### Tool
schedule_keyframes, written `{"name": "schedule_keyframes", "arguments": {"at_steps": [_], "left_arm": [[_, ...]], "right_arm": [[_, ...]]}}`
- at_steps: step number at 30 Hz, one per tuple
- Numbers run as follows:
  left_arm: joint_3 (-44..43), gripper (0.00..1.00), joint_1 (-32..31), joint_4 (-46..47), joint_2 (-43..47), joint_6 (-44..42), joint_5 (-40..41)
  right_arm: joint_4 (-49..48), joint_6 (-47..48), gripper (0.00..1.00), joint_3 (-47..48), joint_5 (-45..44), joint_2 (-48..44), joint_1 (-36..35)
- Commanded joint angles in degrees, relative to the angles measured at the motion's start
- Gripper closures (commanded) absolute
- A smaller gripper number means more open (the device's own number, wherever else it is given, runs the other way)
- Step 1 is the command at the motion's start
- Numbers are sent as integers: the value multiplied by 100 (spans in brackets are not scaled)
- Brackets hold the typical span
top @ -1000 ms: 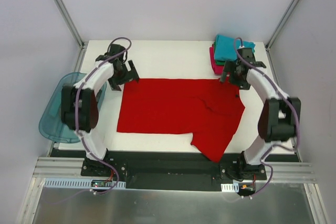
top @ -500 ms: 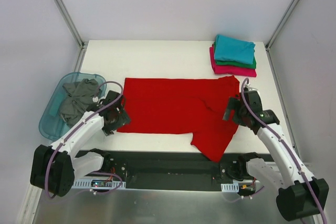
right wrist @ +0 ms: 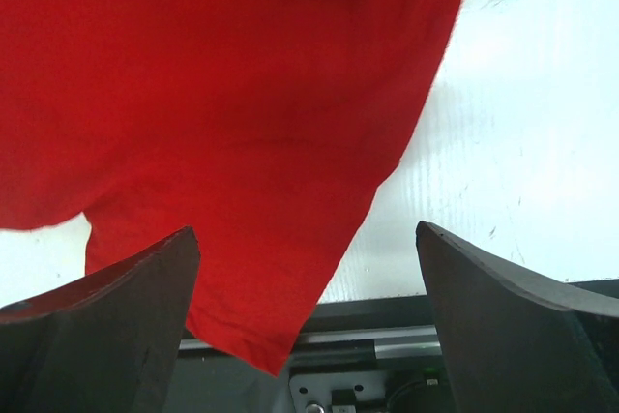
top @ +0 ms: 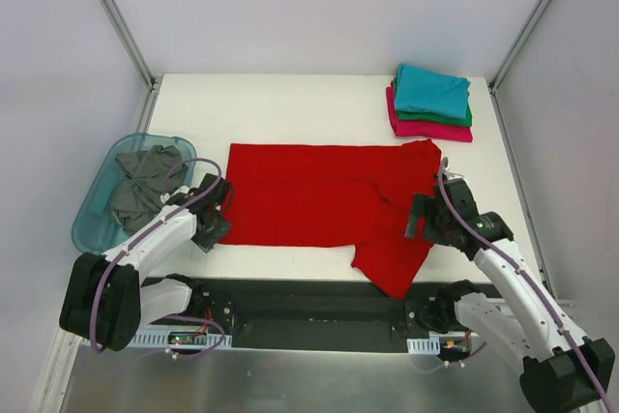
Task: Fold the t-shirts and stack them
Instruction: Grap the side of the flattened tshirt closest away from the robot with both arms
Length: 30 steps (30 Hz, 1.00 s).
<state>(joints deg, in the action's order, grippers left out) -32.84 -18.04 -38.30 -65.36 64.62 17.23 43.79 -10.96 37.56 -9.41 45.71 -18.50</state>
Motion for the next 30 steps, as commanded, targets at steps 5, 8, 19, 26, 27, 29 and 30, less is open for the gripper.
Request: {"name": "schedule_keyframes", "arguments": {"at_steps": [5,8,19,26,27,29,30], "left_arm": [[199,65,-33,367,-266,358,149],[208,66,-24,437,-389,332,157],[313,100,-33,622,-469,253,105],[120,100,-24,631,-521,-125,17],[120,100,-33,623,-530,-116,-9],[111,100,-33,631,-556,-99,-18],[111,100,-33,631,-539,-99,-10]], "right_arm": [[753,-616,4,93,-262,148,-1540],[1034,-994,4,207,-465,324,-2427],[1062,-1743,1,471,-447,1974,-5083],[605,-1743,19,665,-465,3285,-5251],[535,-1743,25,665,-465,3417,-5243],[490,-1752,30,682,-544,3645,-5251],[473,-1786,34,691,-597,3751,-5243]]}}
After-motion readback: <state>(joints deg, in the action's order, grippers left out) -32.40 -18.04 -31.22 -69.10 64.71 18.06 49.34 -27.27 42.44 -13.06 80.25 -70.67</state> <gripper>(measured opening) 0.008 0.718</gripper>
